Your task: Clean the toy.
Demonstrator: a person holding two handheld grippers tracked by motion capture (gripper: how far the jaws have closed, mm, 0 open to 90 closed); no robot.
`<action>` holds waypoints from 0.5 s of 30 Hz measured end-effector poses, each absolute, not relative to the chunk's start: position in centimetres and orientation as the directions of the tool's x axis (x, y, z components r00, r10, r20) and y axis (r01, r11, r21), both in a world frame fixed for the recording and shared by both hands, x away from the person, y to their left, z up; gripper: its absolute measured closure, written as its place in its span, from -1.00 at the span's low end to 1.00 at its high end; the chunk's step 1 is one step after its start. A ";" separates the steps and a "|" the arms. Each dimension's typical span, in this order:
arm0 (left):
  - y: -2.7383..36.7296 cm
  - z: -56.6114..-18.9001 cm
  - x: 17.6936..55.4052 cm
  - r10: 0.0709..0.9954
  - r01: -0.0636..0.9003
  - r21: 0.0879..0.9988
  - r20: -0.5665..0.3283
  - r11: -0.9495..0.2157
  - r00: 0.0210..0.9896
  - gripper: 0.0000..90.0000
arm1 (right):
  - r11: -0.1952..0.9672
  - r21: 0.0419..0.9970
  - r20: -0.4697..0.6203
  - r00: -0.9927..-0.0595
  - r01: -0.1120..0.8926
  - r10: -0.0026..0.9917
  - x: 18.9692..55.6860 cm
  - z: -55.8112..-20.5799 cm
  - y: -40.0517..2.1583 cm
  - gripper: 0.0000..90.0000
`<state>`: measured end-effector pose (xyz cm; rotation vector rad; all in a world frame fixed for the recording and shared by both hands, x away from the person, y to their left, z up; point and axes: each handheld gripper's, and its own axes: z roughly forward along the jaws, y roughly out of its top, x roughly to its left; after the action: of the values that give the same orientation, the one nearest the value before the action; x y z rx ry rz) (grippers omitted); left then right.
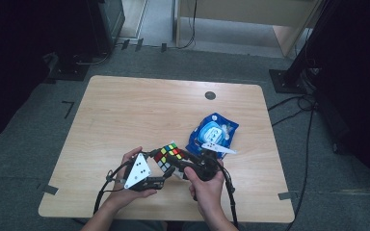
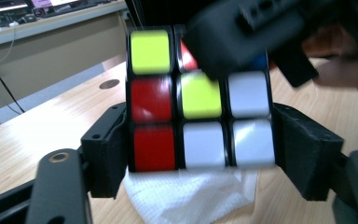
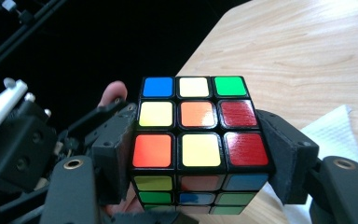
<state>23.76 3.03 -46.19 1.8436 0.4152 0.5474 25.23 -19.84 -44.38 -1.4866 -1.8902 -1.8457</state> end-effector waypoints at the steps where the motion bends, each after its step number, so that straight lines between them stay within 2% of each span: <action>1: 3.0 -46.3 23.7 0.529 0.012 0.942 0.177 -0.334 0.830 -0.45 | -0.225 0.701 0.667 -0.511 0.677 0.541 25.3 -44.3 -20.1 -0.22; 8: 3.2 -46.5 23.9 0.527 -0.007 0.929 0.216 -0.371 0.822 -0.52 | -0.217 0.682 0.685 -0.507 0.699 0.523 26.0 -43.4 -21.6 -0.22; 15: 3.5 -46.7 24.1 0.541 -0.019 0.920 0.248 -0.392 0.803 -0.52 | -0.154 0.658 0.696 -0.516 0.737 0.499 26.7 -42.7 -22.6 -0.22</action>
<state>24.06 3.53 -46.69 1.8910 0.3949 0.6373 26.65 -22.65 -42.67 -1.4219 -1.8974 -1.7364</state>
